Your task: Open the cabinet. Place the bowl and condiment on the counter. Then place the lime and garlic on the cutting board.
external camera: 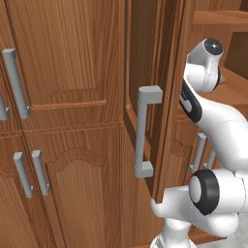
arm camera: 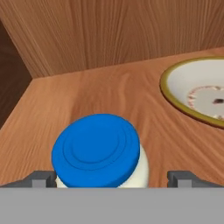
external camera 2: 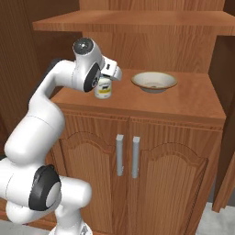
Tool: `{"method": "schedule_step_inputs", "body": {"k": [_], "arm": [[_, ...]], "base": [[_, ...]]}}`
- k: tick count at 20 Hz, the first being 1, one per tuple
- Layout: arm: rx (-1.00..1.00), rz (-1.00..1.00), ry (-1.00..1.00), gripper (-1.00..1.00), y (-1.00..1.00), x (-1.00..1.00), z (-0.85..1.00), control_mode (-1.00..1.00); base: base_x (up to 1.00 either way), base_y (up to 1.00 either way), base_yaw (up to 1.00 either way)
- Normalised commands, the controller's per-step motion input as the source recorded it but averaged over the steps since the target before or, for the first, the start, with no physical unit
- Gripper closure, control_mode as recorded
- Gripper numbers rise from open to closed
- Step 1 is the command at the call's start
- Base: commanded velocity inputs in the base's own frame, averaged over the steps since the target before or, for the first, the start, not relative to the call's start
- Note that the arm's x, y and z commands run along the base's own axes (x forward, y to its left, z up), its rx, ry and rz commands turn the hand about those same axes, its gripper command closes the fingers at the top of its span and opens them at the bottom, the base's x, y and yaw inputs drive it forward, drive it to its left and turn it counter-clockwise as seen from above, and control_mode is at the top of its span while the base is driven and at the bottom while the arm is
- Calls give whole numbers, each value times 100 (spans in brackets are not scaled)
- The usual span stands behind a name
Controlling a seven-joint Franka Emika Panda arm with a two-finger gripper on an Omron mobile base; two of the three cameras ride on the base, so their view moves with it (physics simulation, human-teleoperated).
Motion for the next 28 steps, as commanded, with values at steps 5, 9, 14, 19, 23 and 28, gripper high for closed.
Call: {"method": "schedule_step_inputs", "body": {"k": [5, 9, 14, 19, 23, 28], "arm": [[-3, 0, 0, -100, 0, 11, -2, -100], [-4, 0, 0, -100, 0, 0, -2, -100], [-5, 0, 0, -100, 1, 0, -7, -100], [-3, 6, 0, -100, 10, 0, -10, -100], [0, 8, 0, -100, 4, 0, -3, -100], [-1, 2, 0, -100, 0, 19, -7, -100]], "base": [[0, 0, 0], [0, 0, 0], [0, 0, 0], [0, 0, 0], [0, 0, 0], [0, 0, 0]]}}
